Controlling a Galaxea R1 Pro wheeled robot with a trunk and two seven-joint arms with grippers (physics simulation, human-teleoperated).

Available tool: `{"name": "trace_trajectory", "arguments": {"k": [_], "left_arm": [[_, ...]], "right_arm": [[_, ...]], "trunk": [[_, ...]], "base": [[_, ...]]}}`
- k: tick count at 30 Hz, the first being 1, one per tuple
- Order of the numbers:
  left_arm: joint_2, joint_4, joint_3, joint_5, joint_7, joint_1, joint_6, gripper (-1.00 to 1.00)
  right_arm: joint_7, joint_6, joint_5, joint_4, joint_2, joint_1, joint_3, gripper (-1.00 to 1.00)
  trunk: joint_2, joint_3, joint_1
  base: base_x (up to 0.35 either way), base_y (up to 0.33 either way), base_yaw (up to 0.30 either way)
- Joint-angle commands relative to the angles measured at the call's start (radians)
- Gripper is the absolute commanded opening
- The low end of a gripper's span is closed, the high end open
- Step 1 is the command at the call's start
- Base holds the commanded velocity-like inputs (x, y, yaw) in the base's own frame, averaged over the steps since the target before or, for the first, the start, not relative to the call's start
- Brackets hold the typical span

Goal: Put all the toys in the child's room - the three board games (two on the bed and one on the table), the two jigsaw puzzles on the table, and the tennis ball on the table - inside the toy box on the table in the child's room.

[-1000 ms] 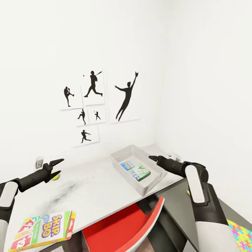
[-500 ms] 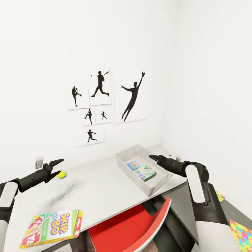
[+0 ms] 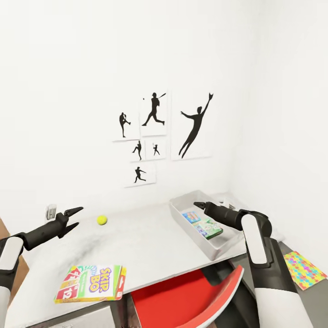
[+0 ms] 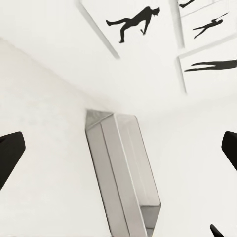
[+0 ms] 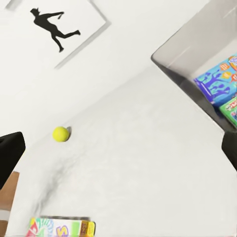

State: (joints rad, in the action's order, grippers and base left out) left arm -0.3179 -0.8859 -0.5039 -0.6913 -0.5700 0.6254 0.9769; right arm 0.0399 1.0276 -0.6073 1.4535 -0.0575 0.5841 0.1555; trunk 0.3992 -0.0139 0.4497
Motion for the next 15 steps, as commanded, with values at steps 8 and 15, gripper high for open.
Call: {"name": "trace_trajectory", "arguments": {"k": [8,15], "left_arm": [[0.000,0.001,-0.002,0.005,-0.005,0.001,0.005,1.00],[0.000,0.001,-0.002,0.004,-0.005,0.001,0.005,1.00]], "right_arm": [[0.004,0.005,-0.006,0.001,-0.001,0.000,0.002,1.00],[0.003,0.005,-0.006,0.001,-0.001,0.000,0.002,1.00]], "trunk": [[0.001,0.000,0.000],[0.001,0.000,0.000]], "base": [[-0.058,0.068,0.291],[-0.010,0.051,0.153]]}}
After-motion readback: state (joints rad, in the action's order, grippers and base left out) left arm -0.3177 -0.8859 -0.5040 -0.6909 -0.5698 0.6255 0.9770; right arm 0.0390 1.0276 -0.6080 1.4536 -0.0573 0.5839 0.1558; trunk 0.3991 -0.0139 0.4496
